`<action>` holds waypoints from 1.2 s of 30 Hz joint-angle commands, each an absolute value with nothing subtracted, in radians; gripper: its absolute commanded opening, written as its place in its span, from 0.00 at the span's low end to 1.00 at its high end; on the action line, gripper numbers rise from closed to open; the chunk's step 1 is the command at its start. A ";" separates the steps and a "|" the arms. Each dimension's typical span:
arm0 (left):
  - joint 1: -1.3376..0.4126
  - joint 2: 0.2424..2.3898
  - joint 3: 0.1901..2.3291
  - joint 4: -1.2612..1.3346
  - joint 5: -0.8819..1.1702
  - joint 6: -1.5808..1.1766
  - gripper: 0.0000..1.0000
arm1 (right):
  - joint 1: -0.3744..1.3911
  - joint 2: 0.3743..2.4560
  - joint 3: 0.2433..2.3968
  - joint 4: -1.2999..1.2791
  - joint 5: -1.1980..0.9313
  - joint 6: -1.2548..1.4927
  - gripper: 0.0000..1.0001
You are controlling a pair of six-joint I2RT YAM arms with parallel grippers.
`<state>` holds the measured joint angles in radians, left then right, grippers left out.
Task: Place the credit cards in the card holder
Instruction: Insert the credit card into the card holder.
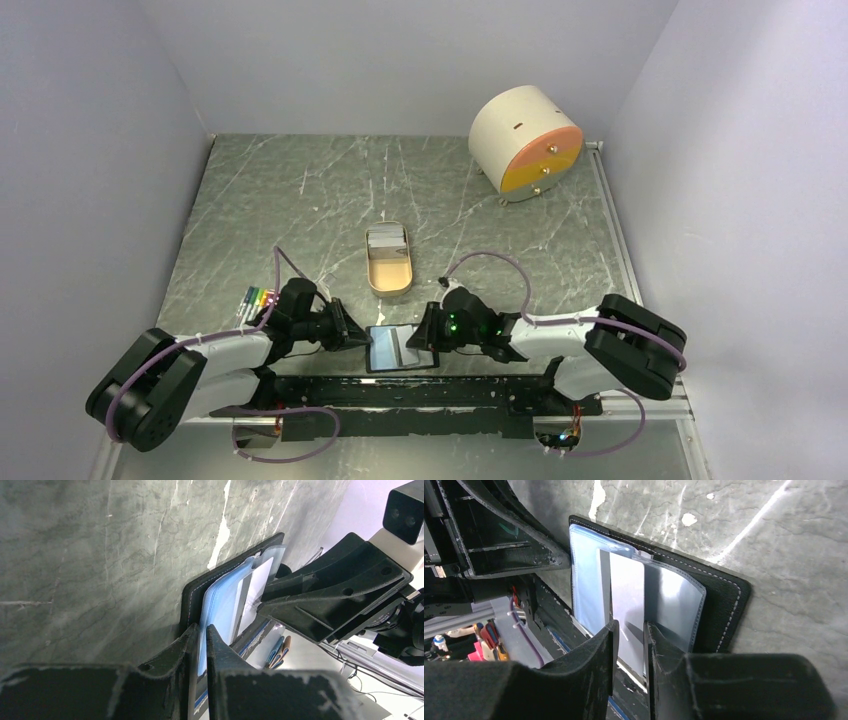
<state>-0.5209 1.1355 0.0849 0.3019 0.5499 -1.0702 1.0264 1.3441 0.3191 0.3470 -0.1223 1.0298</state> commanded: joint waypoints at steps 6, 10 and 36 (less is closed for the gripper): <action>-0.535 1.141 0.083 0.343 0.534 -1.075 0.16 | 1.066 1.389 0.332 0.395 -0.078 1.091 0.17; -0.537 1.138 0.084 0.338 0.531 -1.073 0.16 | 1.066 1.369 0.308 0.412 -0.057 1.109 0.12; -0.555 1.100 0.100 0.326 0.534 -1.095 0.15 | 1.109 1.478 0.388 0.503 -0.128 1.105 0.33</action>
